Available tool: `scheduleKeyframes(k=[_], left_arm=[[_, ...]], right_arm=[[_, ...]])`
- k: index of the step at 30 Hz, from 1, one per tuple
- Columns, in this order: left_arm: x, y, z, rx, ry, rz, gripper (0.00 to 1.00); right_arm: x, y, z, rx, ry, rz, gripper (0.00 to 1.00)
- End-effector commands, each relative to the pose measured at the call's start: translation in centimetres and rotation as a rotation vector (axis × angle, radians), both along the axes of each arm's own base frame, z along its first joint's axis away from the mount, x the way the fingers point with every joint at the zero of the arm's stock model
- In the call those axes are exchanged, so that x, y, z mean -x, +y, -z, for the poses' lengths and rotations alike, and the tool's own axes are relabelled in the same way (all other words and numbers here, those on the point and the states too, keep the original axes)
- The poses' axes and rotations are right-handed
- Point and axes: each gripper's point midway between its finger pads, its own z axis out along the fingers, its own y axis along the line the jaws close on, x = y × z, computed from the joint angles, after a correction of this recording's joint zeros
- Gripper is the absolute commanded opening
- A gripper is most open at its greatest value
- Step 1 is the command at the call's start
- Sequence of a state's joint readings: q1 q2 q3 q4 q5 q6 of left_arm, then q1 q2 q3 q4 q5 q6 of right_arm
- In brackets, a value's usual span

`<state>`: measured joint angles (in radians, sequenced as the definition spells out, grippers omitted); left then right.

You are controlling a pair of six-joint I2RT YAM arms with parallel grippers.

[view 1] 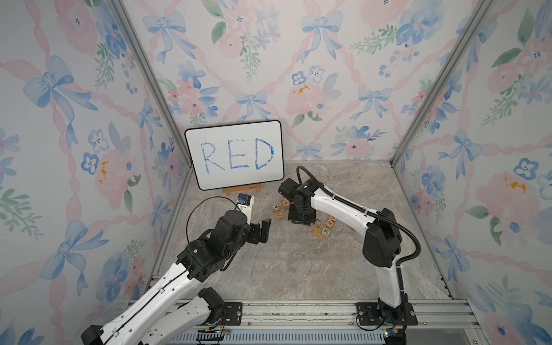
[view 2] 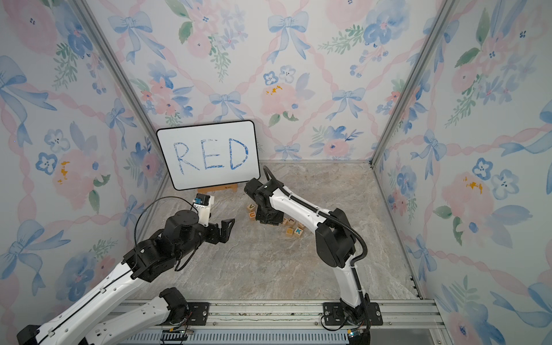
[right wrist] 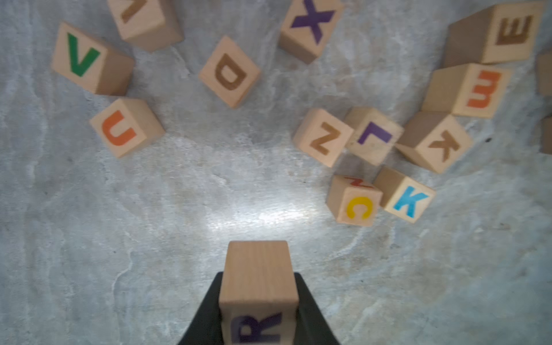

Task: Assemble the uppercase word "red" with letter blocks
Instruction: Place the letter block at the center of the board.

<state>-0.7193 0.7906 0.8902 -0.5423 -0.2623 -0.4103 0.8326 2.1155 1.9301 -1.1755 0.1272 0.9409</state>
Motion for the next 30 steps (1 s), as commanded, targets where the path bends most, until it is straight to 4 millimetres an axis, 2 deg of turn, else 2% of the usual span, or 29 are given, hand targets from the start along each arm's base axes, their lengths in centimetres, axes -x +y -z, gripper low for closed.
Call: scheduleKeyframes(k=[1, 14, 17, 21, 24, 27, 30], left_arm=[[0.3, 1.4, -1.2, 0.012, -0.013, -0.052, 0.98], [1.8, 4.0, -2.8, -0.006, -0.037, -0.102, 0.98], [1.9, 4.2, -2.6, -0.016, -0.031, -0.106, 0.98], [1.9, 4.2, -2.5, -0.02, -0.026, -0.105, 0.98], [1.9, 4.3, -2.5, -0.018, -0.024, -0.108, 0.98], [2.0, 4.3, -2.4, -0.015, -0.021, -0.109, 0.98], [2.0, 4.4, -2.5, -0.014, -0.022, -0.112, 0.98]], right_arm=[[0.7, 2.0, 1.3, 0.028, 0.033, 0.009, 0.24], [1.4, 11.4, 5.6, -0.075, 0.079, -0.073, 0.26], [2.1, 12.7, 6.7, -0.093, 0.095, -0.085, 0.27], [2.8, 13.5, 7.7, -0.092, 0.101, -0.1, 0.3], [2.9, 13.5, 7.9, -0.089, 0.103, -0.111, 0.4], [2.9, 13.8, 7.6, -0.103, 0.098, -0.13, 0.56], [2.8, 13.8, 6.9, -0.112, 0.083, -0.146, 0.64]])
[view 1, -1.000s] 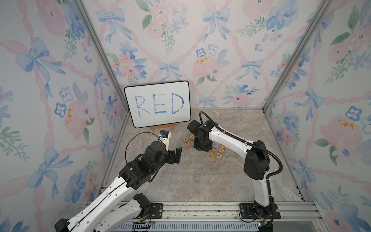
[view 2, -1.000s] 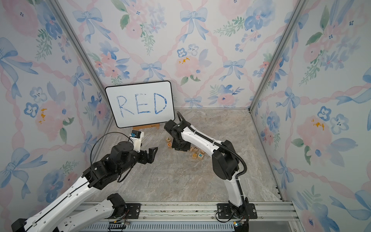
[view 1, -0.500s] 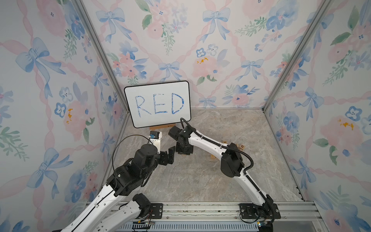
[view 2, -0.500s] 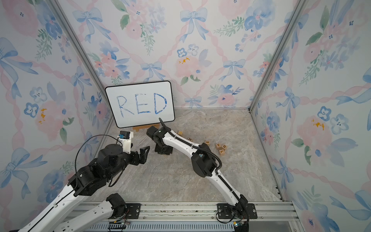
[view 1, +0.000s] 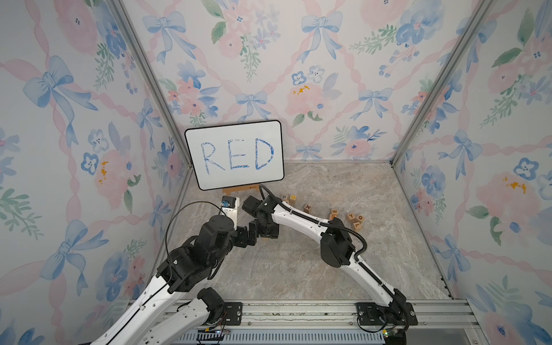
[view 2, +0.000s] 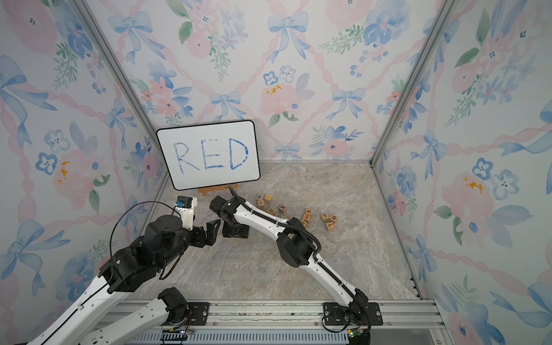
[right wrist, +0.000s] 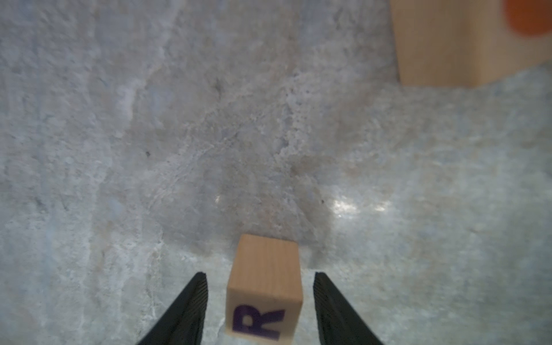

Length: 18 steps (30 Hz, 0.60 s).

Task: Assemble the uppercase word "red" with letter blocks
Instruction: Place the letter block at the center of the board.

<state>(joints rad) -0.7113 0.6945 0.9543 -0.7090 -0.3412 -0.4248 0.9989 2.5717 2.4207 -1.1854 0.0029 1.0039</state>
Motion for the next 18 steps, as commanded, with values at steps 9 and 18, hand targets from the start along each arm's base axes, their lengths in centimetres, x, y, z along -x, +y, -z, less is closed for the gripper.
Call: scheduleKeyframes(k=[9, 18], left_arm=[[-0.1, 0.9, -1.6, 0.02, -0.022, -0.049, 0.98], [-0.6, 0.7, -1.4, 0.021, -0.009, -0.062, 0.98]], right_arm=[[0.0, 0.3, -3.2, -0.058, -0.052, -0.067, 0.81], [0.1, 0.6, -7.0, -0.158, -0.111, -0.118, 0.97]])
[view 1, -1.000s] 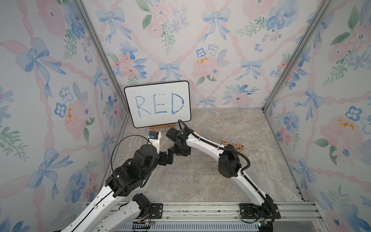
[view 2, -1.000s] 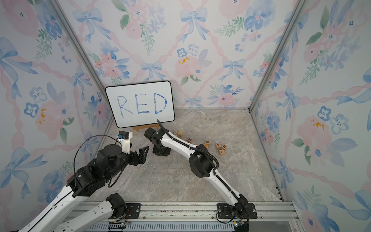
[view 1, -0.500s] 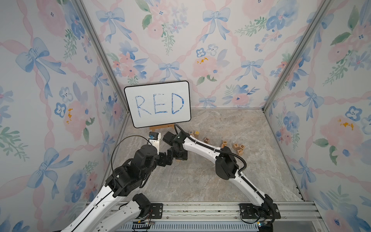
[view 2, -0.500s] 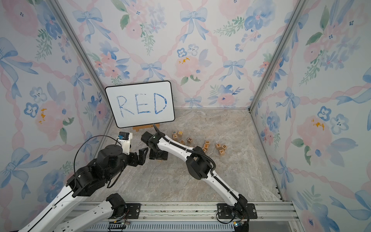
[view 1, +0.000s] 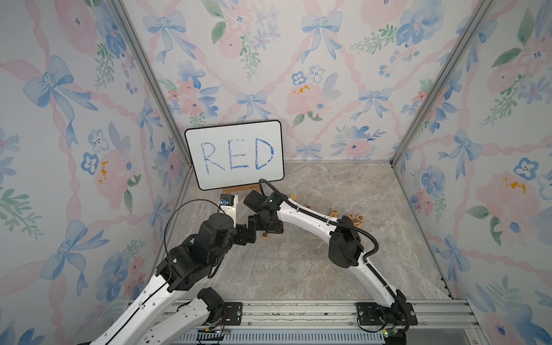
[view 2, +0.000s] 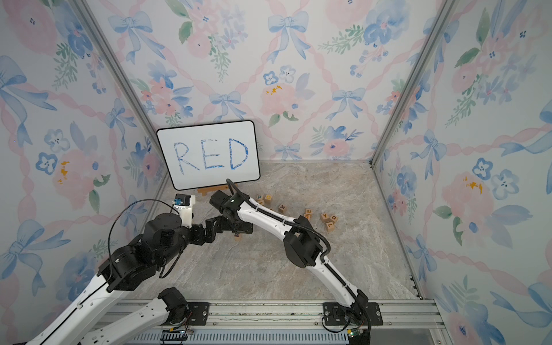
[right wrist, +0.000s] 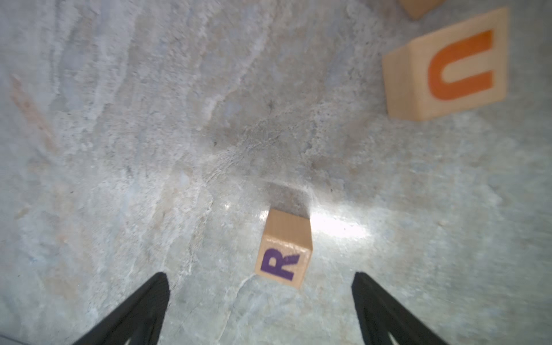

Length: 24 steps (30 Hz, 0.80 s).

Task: Assemble the uppercase word "red" with letter blocks
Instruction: Place the letter block at the center of the board, then adjust the letter block at the center of the board.

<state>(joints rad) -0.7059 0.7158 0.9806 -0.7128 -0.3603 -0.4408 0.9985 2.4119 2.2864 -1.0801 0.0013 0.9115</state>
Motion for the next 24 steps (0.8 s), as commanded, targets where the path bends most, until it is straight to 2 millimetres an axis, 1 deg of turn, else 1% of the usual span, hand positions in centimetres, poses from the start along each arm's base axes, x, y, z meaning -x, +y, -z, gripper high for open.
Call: scheduleKeyframes(k=[1, 5, 12, 18, 24], left_arm=[[-0.2, 0.5, -0.8, 0.015, -0.005, -0.035, 0.98], [-0.5, 0.2, -0.2, 0.011, 0.016, -0.041, 0.98], [-1.2, -0.9, 3.1, -0.016, 0.117, -0.039, 0.98], [-1.9, -1.8, 5.9, -0.047, 0.207, -0.046, 0.98], [-2.5, -2.4, 9.0, -0.088, 0.308, -0.044, 0.98]], right_arm=[[0.4, 0.2, -2.6, -0.075, -0.026, -0.03, 0.97], [0.4, -1.0, -3.3, -0.104, -0.033, -0.015, 0.97], [0.4, -3.8, -5.3, -0.137, -0.067, -0.017, 0.97], [0.5, -7.2, -5.7, -0.126, -0.075, -0.008, 0.97], [0.8, -11.4, -7.0, -0.092, -0.098, -0.001, 0.97]])
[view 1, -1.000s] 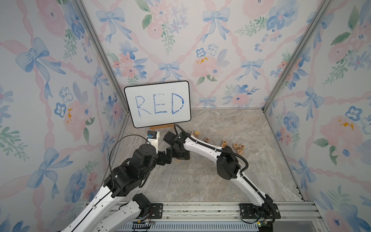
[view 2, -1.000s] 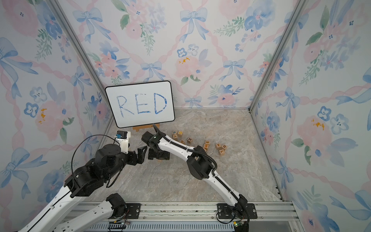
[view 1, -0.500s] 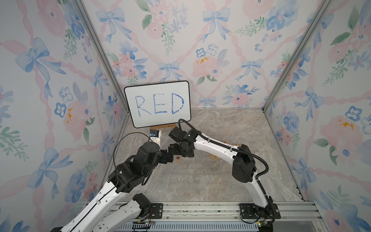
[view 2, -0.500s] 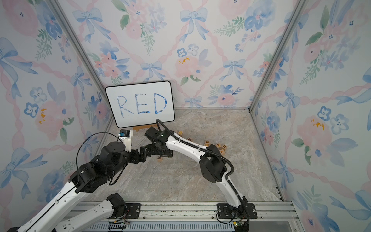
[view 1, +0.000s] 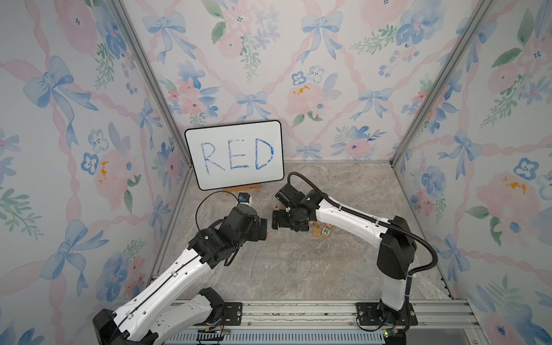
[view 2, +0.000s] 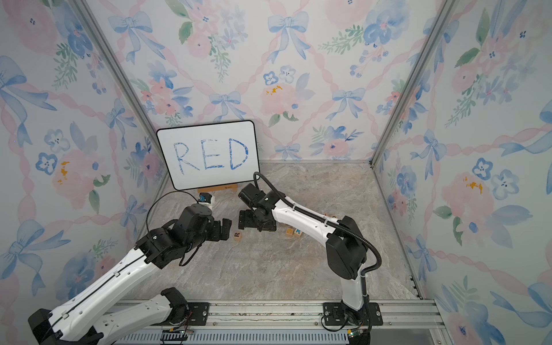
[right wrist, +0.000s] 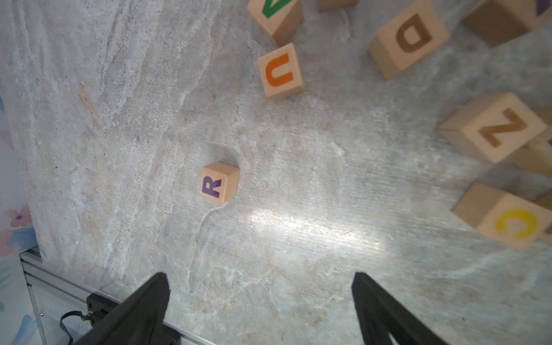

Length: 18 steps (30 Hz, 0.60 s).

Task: Assemble the uppercase word "red" with letter blocks
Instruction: Adjust the letter block at the center of the board.

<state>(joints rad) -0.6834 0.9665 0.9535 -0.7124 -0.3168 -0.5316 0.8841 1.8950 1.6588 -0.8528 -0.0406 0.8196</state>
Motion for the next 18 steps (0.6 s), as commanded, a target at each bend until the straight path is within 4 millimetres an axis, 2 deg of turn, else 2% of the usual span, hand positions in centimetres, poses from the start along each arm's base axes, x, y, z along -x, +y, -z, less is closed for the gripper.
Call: scheduleKeyframes(k=[1, 8, 13, 18], left_arm=[[0.0, -0.3, 2.1, -0.004, 0.076, -0.003, 0.98], [-1.0, -0.8, 5.1, -0.01, 0.195, -0.047, 0.98], [-2.2, -0.6, 6.7, 0.012, 0.262, -0.144, 0.98], [-2.4, -0.4, 9.4, 0.086, 0.373, -0.287, 0.98]], right_arm=[[0.0, -2.4, -1.7, 0.015, -0.045, -0.017, 0.97], [0.5, -6.1, -4.6, 0.039, -0.106, -0.051, 0.97], [1.4, -7.2, -6.9, 0.017, -0.155, -0.081, 0.97], [2.8, -7.0, -8.2, 0.012, -0.21, -0.19, 0.97]])
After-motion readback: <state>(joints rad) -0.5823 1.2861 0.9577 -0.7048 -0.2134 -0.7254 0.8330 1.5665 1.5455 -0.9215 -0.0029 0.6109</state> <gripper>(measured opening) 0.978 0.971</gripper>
